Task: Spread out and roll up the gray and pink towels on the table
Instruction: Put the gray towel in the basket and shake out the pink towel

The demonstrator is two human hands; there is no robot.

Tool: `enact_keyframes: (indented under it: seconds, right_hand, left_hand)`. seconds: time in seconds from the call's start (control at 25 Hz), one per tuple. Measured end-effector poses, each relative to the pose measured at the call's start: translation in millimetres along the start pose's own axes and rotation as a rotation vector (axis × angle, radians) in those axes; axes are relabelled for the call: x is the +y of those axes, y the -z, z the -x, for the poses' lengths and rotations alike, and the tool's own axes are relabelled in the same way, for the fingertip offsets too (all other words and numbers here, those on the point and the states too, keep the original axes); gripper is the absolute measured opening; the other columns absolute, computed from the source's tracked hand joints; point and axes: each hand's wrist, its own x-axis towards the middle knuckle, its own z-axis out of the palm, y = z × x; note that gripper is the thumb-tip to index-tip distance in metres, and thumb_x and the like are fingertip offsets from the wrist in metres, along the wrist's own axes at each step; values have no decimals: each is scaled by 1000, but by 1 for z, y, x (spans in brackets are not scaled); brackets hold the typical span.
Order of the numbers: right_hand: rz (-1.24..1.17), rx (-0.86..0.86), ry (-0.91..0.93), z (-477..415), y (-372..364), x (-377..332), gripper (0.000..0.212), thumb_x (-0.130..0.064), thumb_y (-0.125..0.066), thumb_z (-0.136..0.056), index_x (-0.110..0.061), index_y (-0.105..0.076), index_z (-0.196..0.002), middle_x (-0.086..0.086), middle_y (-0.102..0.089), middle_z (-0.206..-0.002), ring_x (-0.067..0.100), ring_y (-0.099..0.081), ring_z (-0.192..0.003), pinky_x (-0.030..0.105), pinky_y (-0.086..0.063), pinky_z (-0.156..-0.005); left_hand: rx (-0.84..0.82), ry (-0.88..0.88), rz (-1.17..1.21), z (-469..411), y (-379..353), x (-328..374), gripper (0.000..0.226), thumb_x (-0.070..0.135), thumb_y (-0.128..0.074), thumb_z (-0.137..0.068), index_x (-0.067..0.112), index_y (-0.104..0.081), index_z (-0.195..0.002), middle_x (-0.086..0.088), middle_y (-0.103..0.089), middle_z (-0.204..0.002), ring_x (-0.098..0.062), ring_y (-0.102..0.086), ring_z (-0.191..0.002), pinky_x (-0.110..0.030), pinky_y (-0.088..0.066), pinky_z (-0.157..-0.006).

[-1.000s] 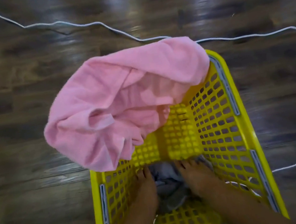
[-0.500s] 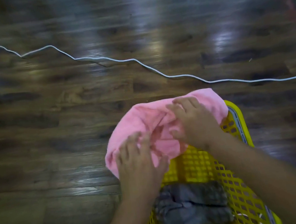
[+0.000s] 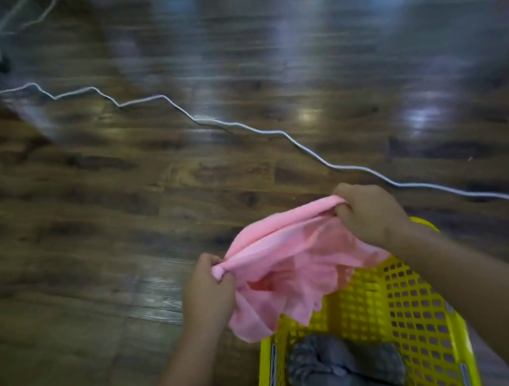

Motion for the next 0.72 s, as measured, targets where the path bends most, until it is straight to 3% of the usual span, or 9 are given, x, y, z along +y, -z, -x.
enact_keyframes:
  seconds: [0.12, 0.2, 0.28, 0.36, 0.48, 0.6, 0.72]
  right_hand:
    - [-207, -44, 19, 3, 74, -88, 14, -29, -45, -87, -24, -58, -92, 8, -69, -86, 33, -63, -85, 39, -48, -70]
    - [-292, -80, 122, 9, 133, -163, 4, -31, -59, -90, -28, -56, -91, -2, -67, -85, 24, -63, -83, 34, -46, -70]
    - [-209, -177, 293, 26, 194, -245, 38, -56, -73, -74, -31, -53, -94, -9, -65, -83, 15, -61, -78, 31, -47, -68]
    - [40, -237, 550, 47, 246, -324, 60, -68, -69, -60, -32, -51, -104, -9, -62, -93, 17, -61, -85, 35, -49, -72]
    - [235, -153, 819, 85, 302, -416, 41, -47, -57, -59, -33, -46, -95, -3, -59, -94, 26, -62, -87, 38, -51, -71]
    - [341, -42, 871, 127, 345, -484, 25, -39, -56, -63, -31, -57, -87, -3, -69, -86, 24, -66, -80, 35, -49, -63]
    - [317, -106, 839, 178, 370, -533, 24, -36, -63, -68, -33, -68, -91, -12, -71, -84, 11, -65, -78, 34, -48, -66]
  left_hand:
    - [142, 130, 359, 22, 100, 43, 8, 21, -49, -72, 26, -55, -75, 1, -60, -67, -24, -54, -66, -34, -40, -57]
    - [235, 111, 524, 50, 187, 70, 10, 20, -47, -68, 22, -56, -72, 1, -57, -65, -20, -49, -64, -34, -39, -58]
    - [326, 47, 566, 96, 285, 88, 9, 19, -51, -67, 16, -56, -74, 1, -55, -66, -16, -47, -64, -33, -38, -58]
    - [413, -52, 458, 155, 387, 94, 12, 22, -62, -68, 17, -58, -78, 4, -59, -70, -11, -51, -64, -30, -42, -59]
    - [462, -170, 184, 265, 518, 83, 29, 24, -80, -69, 25, -62, -91, 11, -63, -79, -2, -56, -69, -16, -42, -60]
    - [437, -216, -187, 370, 607, 49, 14, 38, -63, -70, 28, -61, -81, 13, -58, -77, 0, -54, -77, -23, -39, -63]
    - [465, -90, -201, 467, 664, 0, 12, 26, -55, -79, 28, -48, -70, 10, -54, -67, -4, -52, -68, -25, -37, -56]
